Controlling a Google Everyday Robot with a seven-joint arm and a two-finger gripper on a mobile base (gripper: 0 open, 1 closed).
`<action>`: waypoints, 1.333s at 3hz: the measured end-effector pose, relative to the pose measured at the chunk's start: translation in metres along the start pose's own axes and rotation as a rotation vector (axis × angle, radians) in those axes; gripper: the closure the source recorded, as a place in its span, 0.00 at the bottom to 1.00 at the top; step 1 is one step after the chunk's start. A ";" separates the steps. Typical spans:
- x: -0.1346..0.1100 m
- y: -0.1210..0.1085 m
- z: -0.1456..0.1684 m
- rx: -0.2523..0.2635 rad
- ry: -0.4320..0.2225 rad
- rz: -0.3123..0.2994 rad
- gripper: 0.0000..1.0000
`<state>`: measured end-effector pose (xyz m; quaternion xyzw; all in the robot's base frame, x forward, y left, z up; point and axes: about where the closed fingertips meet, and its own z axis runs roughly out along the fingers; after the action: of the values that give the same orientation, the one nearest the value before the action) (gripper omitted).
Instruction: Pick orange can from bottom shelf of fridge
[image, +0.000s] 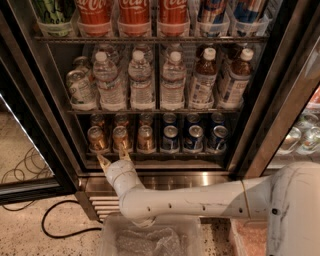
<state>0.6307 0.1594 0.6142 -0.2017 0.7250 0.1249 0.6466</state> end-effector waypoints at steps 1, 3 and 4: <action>-0.001 -0.013 0.010 0.046 0.002 -0.009 0.37; 0.008 -0.028 0.010 0.130 0.042 0.033 0.40; 0.014 -0.026 0.001 0.139 0.062 0.046 0.40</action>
Offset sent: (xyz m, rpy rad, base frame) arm 0.0339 -0.0245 -0.0101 -0.0122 0.0337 -0.1597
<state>0.6419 0.1348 0.6018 -0.1432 0.7562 0.0829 0.6331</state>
